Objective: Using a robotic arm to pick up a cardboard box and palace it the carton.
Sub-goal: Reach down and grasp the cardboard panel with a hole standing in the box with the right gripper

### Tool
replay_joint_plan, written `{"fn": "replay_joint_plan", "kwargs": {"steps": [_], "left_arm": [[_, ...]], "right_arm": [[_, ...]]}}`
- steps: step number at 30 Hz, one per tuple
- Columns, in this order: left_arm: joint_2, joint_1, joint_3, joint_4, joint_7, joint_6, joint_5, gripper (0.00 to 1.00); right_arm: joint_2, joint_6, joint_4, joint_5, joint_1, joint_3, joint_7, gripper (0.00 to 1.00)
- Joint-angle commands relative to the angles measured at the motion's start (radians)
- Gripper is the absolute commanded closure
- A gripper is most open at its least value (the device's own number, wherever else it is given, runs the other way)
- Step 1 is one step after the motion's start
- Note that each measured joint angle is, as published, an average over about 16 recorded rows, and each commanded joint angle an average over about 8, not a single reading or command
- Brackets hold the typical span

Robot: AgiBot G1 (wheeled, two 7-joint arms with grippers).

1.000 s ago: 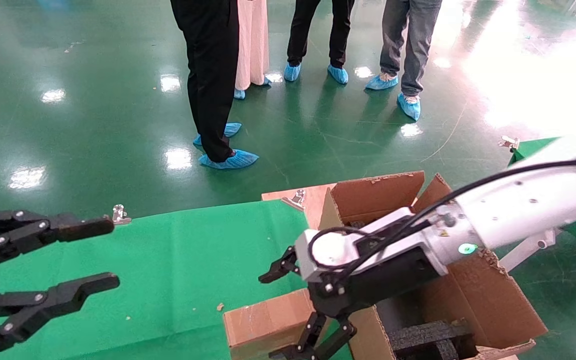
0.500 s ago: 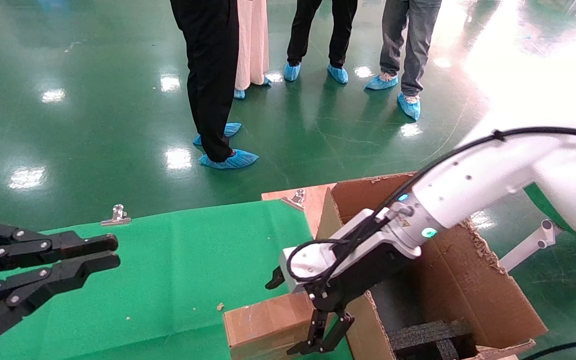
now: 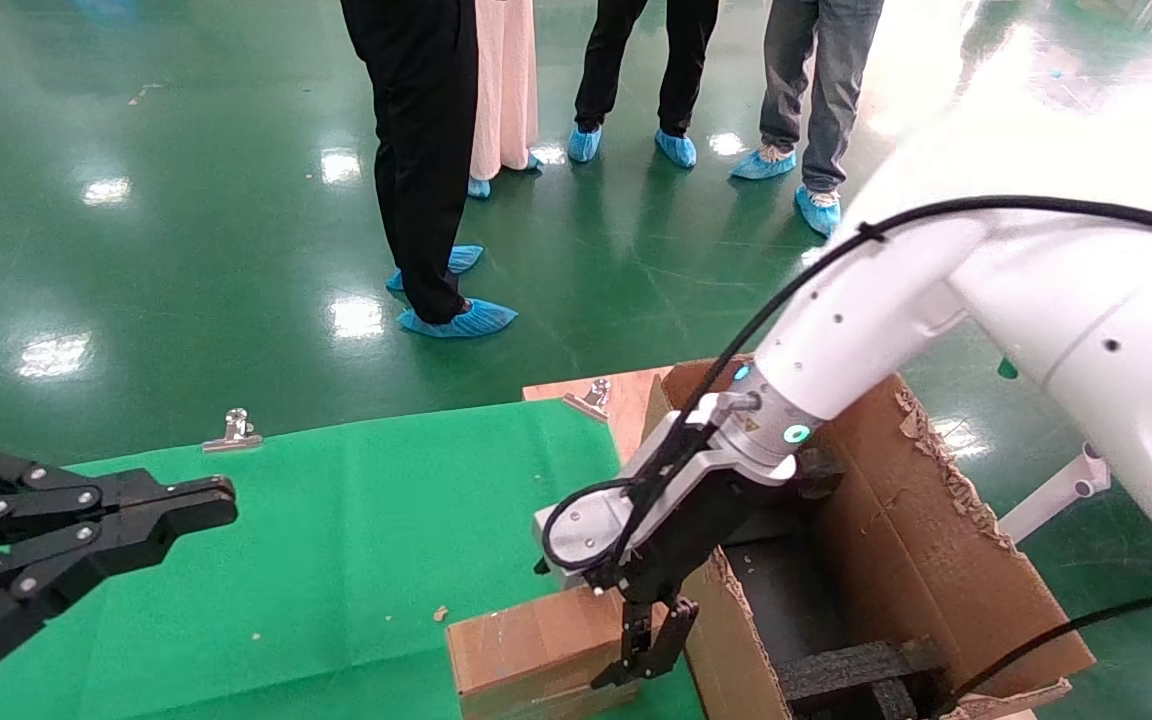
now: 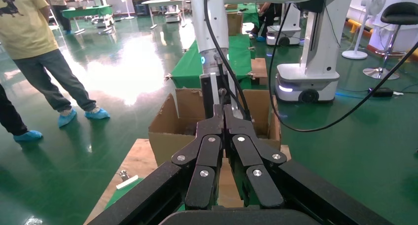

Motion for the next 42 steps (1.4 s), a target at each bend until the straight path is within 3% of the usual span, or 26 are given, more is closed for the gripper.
{"fn": "replay_joint_plan", "kwargs": {"steps": [1,3,4,11,12,42], "left_arm": [[0.0,0.0,0.0,0.0,0.0,0.0,0.0,0.05],[0.0,0.0,0.0,0.0,0.0,0.0,0.0,0.0],[0.0,0.0,0.0,0.0,0.0,0.0,0.0,0.0],[0.0,0.0,0.0,0.0,0.0,0.0,0.0,0.0],[0.0,0.0,0.0,0.0,0.0,0.0,0.0,0.0],[0.0,0.0,0.0,0.0,0.0,0.0,-0.001,0.0]], "right_arm": [[-0.02,0.001,-0.02,-0.001,0.011,-0.027,-0.021,0.0],[-0.029,0.002,-0.03,-0.004,0.017,-0.041,-0.031,0.0],[-0.032,0.003,-0.034,-0.004,0.02,-0.046,-0.033,0.07],[-0.035,0.004,-0.037,-0.006,0.023,-0.05,-0.035,0.94],[-0.034,0.004,-0.036,-0.006,0.022,-0.048,-0.035,1.0],[-0.024,0.001,-0.022,-0.004,0.012,-0.031,-0.027,1.0]]}}
